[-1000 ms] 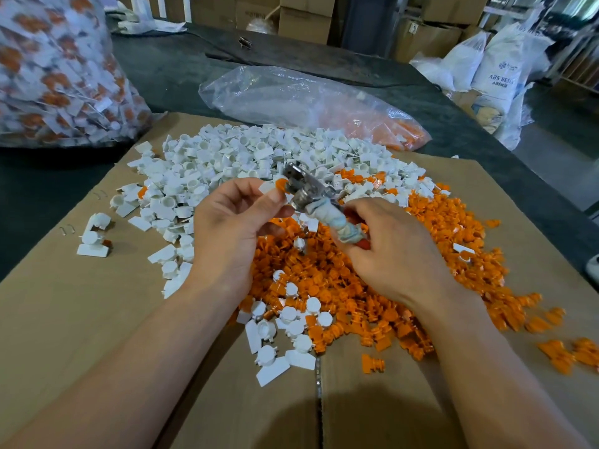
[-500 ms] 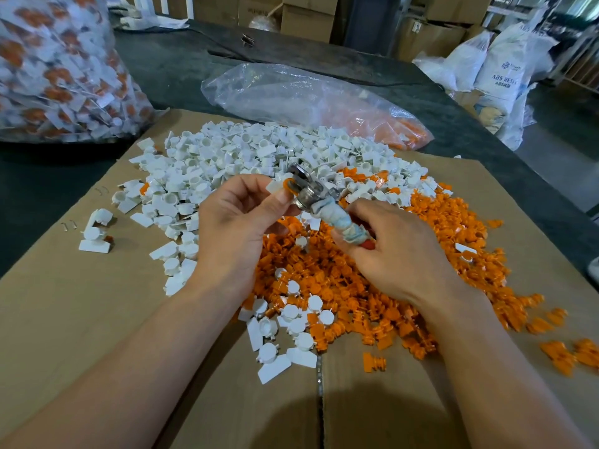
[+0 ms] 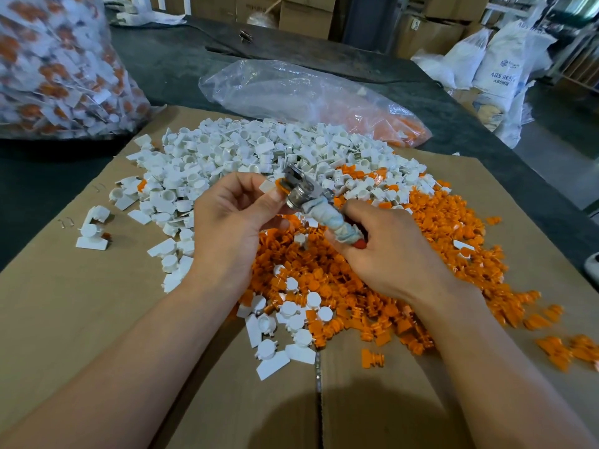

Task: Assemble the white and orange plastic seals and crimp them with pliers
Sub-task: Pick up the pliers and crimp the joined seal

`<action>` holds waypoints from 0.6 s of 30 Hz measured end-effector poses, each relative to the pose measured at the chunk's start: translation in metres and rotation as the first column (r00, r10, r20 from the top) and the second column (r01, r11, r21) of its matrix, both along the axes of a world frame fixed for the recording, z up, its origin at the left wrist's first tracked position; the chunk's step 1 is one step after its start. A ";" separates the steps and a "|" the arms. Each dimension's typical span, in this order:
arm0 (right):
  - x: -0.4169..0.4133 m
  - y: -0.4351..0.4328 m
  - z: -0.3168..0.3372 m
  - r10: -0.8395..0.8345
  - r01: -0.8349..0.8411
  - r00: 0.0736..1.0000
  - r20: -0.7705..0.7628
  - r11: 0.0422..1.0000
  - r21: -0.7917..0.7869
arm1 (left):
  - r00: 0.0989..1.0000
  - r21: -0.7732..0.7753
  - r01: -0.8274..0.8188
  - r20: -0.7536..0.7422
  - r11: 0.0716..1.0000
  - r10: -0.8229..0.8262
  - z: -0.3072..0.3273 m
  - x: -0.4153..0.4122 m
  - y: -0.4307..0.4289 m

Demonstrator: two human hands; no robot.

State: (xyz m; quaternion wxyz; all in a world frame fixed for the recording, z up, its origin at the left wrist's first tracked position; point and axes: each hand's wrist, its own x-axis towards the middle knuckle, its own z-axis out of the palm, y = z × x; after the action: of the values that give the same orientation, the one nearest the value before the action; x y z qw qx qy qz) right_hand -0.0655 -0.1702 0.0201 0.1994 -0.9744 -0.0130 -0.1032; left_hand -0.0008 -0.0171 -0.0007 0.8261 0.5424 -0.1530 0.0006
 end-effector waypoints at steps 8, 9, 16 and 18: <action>0.001 0.002 -0.001 -0.001 0.001 1.000 -0.008 1.000 0.002 | 0.999 -0.007 -0.014 -0.038 1.000 0.014 -0.001 0.001 0.000; 0.001 0.002 -0.001 -0.001 0.001 1.000 -0.010 1.000 0.001 | 0.999 -0.008 -0.012 -0.041 1.000 0.012 -0.001 0.001 0.000; 0.001 0.004 -0.001 -0.009 0.009 1.000 0.000 1.000 -0.022 | 0.998 -0.003 -0.012 -0.066 1.000 0.012 -0.001 0.001 0.001; 0.000 0.005 -0.001 -0.009 0.009 1.000 0.009 0.999 -0.048 | 0.997 -0.010 -0.014 -0.079 1.000 0.013 -0.001 0.001 0.001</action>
State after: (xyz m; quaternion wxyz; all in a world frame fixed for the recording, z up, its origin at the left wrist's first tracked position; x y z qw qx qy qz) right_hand -0.0651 -0.1647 0.0188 0.1755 -0.9785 -0.0120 -0.1080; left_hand 0.0005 -0.0162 -0.0016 0.8343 0.5387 -0.1168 -0.0145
